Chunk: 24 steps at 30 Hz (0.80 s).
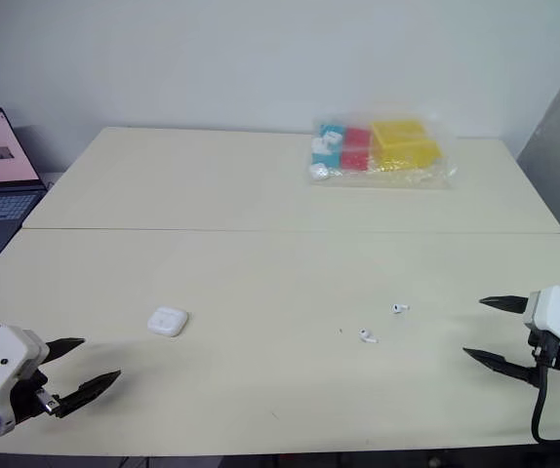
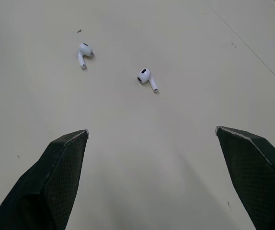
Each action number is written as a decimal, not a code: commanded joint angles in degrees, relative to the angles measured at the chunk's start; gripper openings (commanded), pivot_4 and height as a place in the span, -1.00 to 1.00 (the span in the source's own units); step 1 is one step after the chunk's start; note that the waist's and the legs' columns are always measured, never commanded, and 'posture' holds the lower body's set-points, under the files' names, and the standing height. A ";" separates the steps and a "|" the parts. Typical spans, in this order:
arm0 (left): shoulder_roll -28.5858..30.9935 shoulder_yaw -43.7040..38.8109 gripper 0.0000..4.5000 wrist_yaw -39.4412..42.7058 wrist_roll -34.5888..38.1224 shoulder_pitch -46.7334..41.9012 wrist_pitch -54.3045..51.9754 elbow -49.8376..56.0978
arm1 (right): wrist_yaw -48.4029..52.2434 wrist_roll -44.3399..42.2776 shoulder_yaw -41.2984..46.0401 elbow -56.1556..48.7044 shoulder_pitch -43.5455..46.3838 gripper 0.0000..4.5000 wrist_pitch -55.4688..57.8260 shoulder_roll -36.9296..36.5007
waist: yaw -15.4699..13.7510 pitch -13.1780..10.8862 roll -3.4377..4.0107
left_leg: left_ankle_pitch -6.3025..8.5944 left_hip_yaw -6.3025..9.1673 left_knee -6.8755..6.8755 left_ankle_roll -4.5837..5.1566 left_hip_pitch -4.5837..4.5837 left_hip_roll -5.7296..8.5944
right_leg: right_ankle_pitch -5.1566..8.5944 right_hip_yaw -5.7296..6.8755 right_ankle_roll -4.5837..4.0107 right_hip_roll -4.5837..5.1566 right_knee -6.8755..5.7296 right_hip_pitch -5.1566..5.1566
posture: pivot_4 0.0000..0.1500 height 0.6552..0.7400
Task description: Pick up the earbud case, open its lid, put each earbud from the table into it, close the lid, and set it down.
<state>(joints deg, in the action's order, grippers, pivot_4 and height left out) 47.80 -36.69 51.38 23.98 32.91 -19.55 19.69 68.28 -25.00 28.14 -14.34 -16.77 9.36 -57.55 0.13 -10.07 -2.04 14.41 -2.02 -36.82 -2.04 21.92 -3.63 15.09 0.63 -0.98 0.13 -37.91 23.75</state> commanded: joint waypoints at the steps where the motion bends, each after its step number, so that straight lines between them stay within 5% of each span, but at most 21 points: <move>1: -0.38 -2.48 1.00 -0.06 0.04 -0.35 0.11 0.27 | -0.76 -0.20 0.47 -0.33 1.43 0.98 1.56 -0.43 | 0.00 0.00 0.00 | 0.00 0.00 0.00 0.00 0.00 0.00 | 0.00 0.00 0.00 0.00 0.00 0.00 | 1.00 1.00; 10: -0.58 -4.37 1.00 5.15 0.72 -1.91 5.14 -3.92 | -1.81 0.55 -1.01 -2.26 3.74 0.98 3.76 -0.67 | 0.00 0.01 -0.01 | 0.00 -0.02 -0.03 0.00 0.01 0.00 | 0.02 0.00 -0.03 -0.02 -0.04 0.00 | 1.00 1.00; 24: -2.25 -2.39 1.00 -0.03 5.35 -2.14 -9.10 4.41 | 1.50 -0.08 -2.11 -2.96 6.80 0.98 3.47 -1.65 | 0.02 0.02 -0.02 | 0.00 -0.02 -0.05 -0.01 0.00 -0.01 | 0.00 -0.02 -0.01 -0.03 -0.06 -0.02 | 1.00 1.00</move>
<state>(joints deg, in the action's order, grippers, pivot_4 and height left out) 45.88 -39.09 53.43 28.09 31.44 -26.40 21.95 68.86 -23.93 25.61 -15.12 -10.55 12.86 -58.49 0.14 -10.05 -2.06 14.41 -2.03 -36.88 -2.05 21.91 -3.63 15.09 0.61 -0.98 0.11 -37.98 23.72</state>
